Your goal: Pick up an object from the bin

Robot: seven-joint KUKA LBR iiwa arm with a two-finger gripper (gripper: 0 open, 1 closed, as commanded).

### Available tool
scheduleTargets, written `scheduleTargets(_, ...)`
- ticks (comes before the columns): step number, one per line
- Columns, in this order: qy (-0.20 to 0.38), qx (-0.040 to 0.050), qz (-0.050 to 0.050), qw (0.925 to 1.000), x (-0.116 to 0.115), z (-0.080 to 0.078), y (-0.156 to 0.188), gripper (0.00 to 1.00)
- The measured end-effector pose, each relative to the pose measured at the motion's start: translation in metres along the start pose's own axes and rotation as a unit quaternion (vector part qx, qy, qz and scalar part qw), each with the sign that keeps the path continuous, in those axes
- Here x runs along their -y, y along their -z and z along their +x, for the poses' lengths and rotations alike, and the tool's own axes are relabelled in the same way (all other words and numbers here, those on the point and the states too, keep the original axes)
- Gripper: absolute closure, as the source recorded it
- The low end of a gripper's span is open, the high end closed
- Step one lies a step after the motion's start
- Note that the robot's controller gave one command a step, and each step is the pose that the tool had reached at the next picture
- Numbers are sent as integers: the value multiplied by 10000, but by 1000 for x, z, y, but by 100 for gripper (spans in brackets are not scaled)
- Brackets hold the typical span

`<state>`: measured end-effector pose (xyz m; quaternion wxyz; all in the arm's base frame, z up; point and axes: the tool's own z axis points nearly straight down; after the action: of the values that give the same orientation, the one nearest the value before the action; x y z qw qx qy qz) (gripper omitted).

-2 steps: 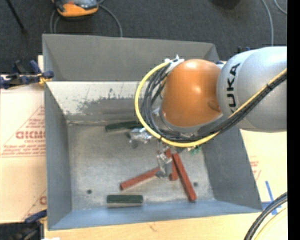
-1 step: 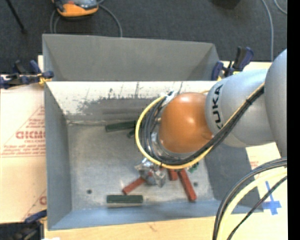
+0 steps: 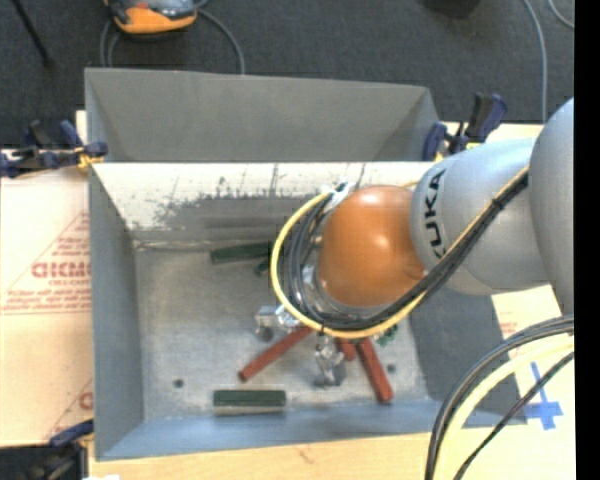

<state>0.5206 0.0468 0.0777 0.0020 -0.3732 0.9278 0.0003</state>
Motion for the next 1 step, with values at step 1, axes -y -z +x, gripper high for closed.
scheduleTargets(1, -8, 9, 4, 10000, 0, -1, 1, 100)
